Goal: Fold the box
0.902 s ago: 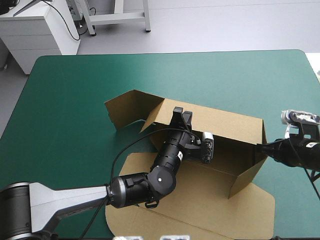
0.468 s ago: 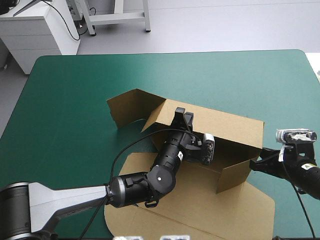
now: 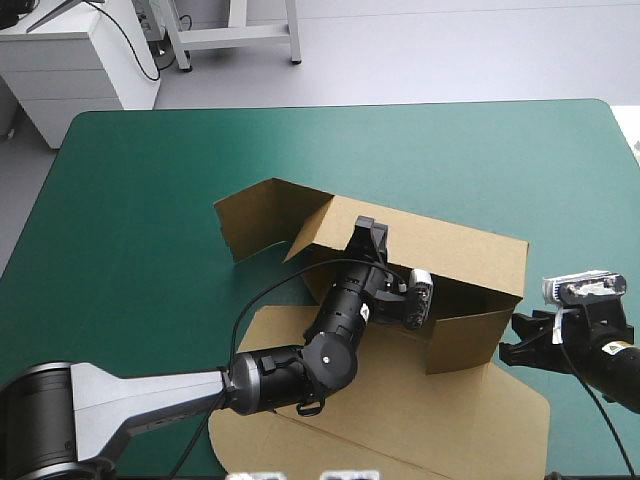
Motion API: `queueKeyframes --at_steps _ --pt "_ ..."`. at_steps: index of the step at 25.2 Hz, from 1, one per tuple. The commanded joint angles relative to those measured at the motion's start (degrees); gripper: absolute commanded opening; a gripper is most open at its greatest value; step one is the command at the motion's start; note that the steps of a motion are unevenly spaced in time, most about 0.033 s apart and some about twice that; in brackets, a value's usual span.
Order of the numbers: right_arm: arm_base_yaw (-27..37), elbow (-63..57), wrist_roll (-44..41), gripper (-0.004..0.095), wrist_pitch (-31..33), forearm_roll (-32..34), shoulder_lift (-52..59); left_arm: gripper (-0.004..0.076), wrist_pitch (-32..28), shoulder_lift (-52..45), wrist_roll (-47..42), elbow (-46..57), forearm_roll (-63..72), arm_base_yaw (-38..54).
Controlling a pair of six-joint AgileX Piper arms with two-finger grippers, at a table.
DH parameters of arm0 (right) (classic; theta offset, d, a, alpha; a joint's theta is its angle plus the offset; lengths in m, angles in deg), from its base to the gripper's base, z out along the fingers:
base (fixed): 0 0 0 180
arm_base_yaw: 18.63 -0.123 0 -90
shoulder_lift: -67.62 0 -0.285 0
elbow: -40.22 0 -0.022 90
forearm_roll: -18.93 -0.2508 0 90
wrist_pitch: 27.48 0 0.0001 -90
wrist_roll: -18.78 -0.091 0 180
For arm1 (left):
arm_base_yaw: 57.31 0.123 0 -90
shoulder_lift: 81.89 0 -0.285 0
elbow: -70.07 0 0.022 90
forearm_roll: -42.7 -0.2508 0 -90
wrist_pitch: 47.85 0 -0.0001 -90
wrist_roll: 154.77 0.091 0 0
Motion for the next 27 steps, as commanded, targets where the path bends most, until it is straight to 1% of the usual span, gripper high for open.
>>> queueKeyframes --at_steps 1,2,6,8,9,11,13,15,16,18,19,20,21,22,23,24,25,26,27 --pt "0.05 1.31 2.22 0.0488 2.05 -3.49 0.1 -0.0008 -0.96 -1.4 -0.91 -1.22 0.85 -0.44" --pt "0.05 1.31 2.99 0.0504 2.93 -3.49 0.1 -0.0008 -0.96 -1.4 -0.91 -1.22 0.85 -0.44" --pt "0.05 1.31 3.14 0.0507 5.12 -3.71 0.1 -0.0008 -0.96 -1.4 -0.91 -1.22 0.85 -0.44" --pt "0.05 1.31 3.14 0.0507 4.6 -3.71 0.1 -0.0008 -0.85 -1.4 -0.91 -1.22 0.85 -0.44" --pt "0.05 1.31 3.14 0.0506 3.77 -3.47 0.1 -0.0008 -0.85 -1.4 -0.91 -1.22 0.85 -0.44" --pt "0.05 0.74 3.17 0.0506 -0.11 -3.61 0.1 -0.0008 -0.73 -1.4 -0.91 -1.22 0.72 -0.44" --pt "0.05 -0.84 4.96 0.0506 -3.92 -4.76 -0.12 -0.0008 -0.73 -1.4 -2.25 -1.22 0.44 -0.44" --pt "0.05 -3.16 6.57 0.0504 -6.35 -7.1 -0.95 -0.0008 -0.73 -1.4 -2.25 -1.22 0.44 -0.44" --pt "0.05 -6.36 8.51 0.0476 -8.24 -11.28 -1.98 -0.0008 -0.73 -1.4 -2.25 -1.22 0.44 -0.44" --pt "0.05 -9.13 12.0 0.0409 -10.52 -15.49 -2.18 -0.0008 -0.73 -1.4 -2.25 -1.22 0.44 -0.44" --pt "0.05 -10.51 14.5 0.0365 -11.85 -17.97 -2.18 -0.0008 -0.73 -1.4 -2.25 -1.22 0.44 -0.44" --pt "0.05 -12.46 19.04 0.0301 -14.31 -22.27 -2.05 -0.0008 -0.73 -1.4 -2.36 -1.22 0.44 -0.44" --pt "0.05 -13.11 20.28 0.0292 -15.04 -23.85 -2.05 -0.0008 -0.73 -1.4 -2.36 -1.22 0.44 -0.44" --pt "0.05 -13.58 22.71 0.0292 -16.04 -27.25 -2.18 -0.0008 -0.94 -1.4 -2.49 -1.22 0.44 -0.44" --pt "0.05 -13.68 24.44 0.0291 -16.42 -28.6 -2.18 -0.0008 -0.94 -1.4 -2.49 -1.22 0.28 -0.44" --pt "0.05 -13.68 27.45 0.0267 -17.71 -30.51 -2.18 -0.0008 -0.94 -1.4 -2.49 -1.22 -0.34 -0.44" --pt "0.05 -13.68 28.48 0.0229 -18.67 -31.03 -2.18 -0.0008 -0.94 -1.4 -2.49 -1.22 -1.09 -0.44" --pt "0.05 -13.68 29.09 0.0122 -20.53 -31.18 -2.18 -0.0008 -0.72 -1.4 -2.72 -1.22 -2.39 -0.44" --pt "0.05 -13.68 29.61 0.0058 -21.1 -31.18 -2.18 -0.0008 -0.72 -1.4 -2.72 -1.22 -2.4 -0.44"
